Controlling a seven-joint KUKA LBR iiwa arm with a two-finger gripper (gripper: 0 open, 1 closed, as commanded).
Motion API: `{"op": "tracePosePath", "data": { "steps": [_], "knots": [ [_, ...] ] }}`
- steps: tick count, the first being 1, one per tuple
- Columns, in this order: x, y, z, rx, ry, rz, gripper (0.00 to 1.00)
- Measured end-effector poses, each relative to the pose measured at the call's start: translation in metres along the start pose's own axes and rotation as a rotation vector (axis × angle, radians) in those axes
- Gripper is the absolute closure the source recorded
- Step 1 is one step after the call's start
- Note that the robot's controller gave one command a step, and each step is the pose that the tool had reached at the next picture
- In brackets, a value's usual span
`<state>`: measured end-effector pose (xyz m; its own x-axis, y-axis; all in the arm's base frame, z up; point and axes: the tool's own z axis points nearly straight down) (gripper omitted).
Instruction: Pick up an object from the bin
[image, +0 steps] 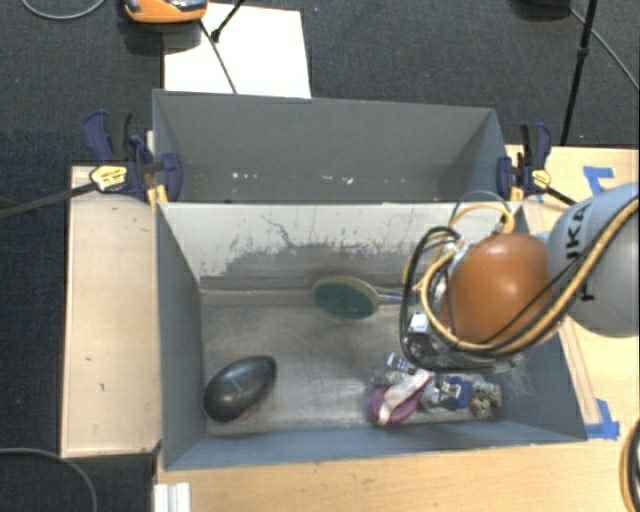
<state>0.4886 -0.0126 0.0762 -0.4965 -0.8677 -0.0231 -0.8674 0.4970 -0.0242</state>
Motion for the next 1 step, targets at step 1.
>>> {"op": "tracePosePath", "data": {
  "steps": [1],
  "knots": [
    [-0.0001, -0.0128, -0.1626, -0.018, 0.018, -0.047, 1.00]
  ]
}}
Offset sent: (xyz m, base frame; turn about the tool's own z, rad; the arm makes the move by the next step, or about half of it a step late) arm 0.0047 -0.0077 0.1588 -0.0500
